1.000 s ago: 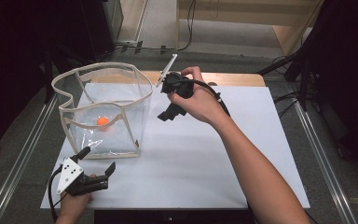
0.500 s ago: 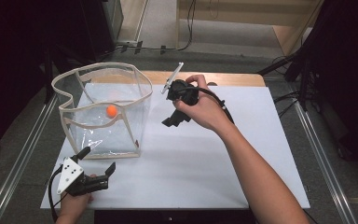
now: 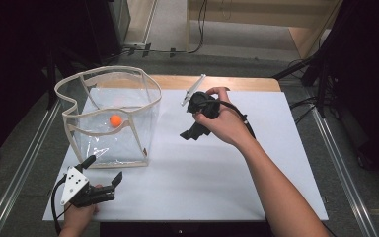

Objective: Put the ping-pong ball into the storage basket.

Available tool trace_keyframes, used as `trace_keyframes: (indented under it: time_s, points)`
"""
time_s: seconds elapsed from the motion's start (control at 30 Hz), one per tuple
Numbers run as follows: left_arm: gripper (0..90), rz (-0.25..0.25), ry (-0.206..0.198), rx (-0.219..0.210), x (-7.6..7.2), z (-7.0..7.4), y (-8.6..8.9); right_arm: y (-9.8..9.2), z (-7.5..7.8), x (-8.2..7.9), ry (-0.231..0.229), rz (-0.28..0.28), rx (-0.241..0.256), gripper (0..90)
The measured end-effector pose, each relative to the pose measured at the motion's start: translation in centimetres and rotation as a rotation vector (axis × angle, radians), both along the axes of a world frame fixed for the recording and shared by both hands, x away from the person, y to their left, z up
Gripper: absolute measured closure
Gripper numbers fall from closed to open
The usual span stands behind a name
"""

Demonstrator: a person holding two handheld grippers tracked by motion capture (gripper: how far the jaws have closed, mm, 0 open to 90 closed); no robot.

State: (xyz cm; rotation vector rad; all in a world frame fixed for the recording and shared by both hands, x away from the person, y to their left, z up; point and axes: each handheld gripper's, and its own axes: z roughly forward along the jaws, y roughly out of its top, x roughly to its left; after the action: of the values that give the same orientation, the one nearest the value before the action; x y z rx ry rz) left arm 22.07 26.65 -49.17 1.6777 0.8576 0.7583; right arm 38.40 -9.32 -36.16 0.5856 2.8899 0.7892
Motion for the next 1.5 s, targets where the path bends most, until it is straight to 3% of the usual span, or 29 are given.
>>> trace_keyframes:
  time_s: [1.5]
  points:
    - [0.0, 0.001, -0.001, 0.002, 0.0, 0.0, 0.0, -5.4, -4.3, -3.3, -0.038, -0.065, 0.061, 0.0]
